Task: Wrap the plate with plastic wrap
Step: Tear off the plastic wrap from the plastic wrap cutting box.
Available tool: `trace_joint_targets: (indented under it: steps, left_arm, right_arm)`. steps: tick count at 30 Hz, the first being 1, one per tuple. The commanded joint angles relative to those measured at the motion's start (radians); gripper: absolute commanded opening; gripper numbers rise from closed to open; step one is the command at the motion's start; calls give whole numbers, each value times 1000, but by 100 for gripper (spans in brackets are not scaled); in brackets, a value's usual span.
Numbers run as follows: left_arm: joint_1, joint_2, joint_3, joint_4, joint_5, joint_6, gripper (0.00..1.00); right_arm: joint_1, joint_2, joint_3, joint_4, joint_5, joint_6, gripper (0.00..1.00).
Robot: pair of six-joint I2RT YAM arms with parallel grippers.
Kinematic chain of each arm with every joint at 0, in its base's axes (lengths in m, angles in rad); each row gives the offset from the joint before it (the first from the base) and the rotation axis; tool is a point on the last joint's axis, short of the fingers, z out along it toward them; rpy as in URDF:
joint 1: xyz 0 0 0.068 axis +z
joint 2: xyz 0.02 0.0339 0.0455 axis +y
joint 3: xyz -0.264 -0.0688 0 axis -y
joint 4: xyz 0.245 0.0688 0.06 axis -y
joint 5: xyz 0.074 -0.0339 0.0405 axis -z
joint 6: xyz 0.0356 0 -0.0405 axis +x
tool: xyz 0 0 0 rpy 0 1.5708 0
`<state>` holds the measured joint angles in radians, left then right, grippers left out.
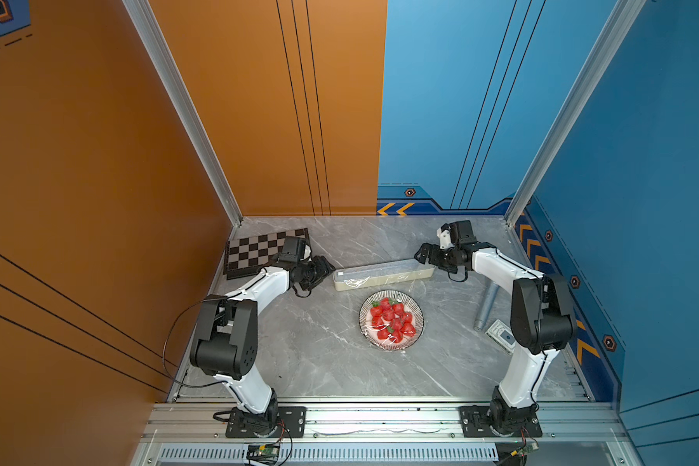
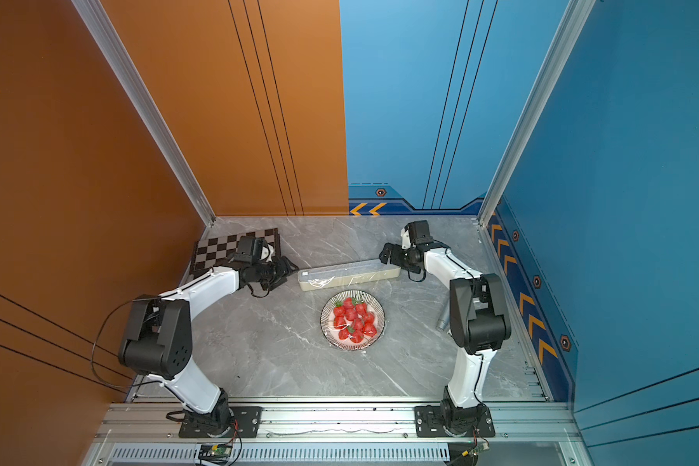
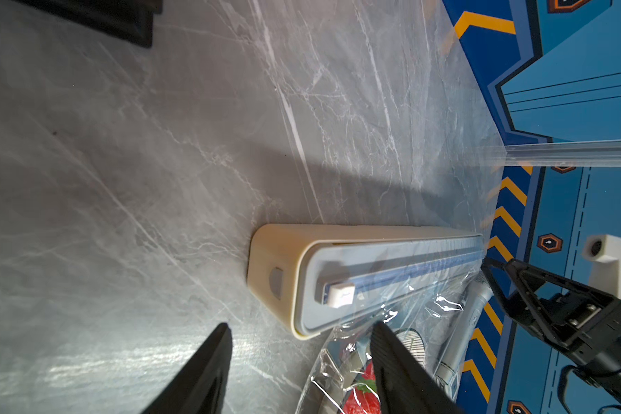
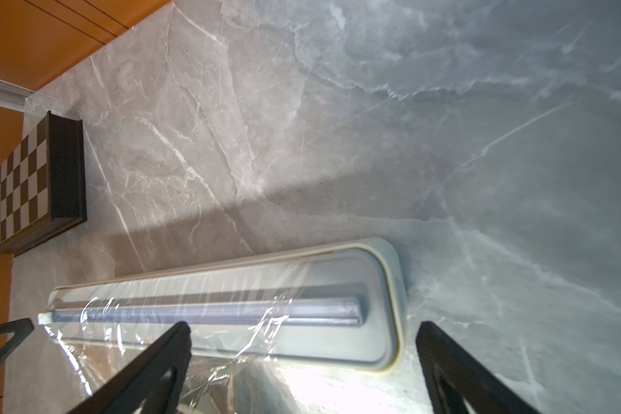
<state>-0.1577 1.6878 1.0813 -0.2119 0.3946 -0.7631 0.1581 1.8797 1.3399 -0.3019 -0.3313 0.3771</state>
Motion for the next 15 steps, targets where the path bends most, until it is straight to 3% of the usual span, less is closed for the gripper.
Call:
trace_joint_targets:
  steps: [1,4,10,15]
  left_arm:
    - [16,20,12,-3,15,14,62]
    - [27,25,10,-4,19,23,60]
    - [32,52,24,4,67,33,57]
    - [30,74,21,11,86,36,54]
  right_arm:
    - [-3,-81,32,21,95,-102,100]
    - [45,-116,54,29,99,-267,100]
    - [201,-111,106,27,-42,-747,98]
    - [269,-8,221,2,-181,-835,95]
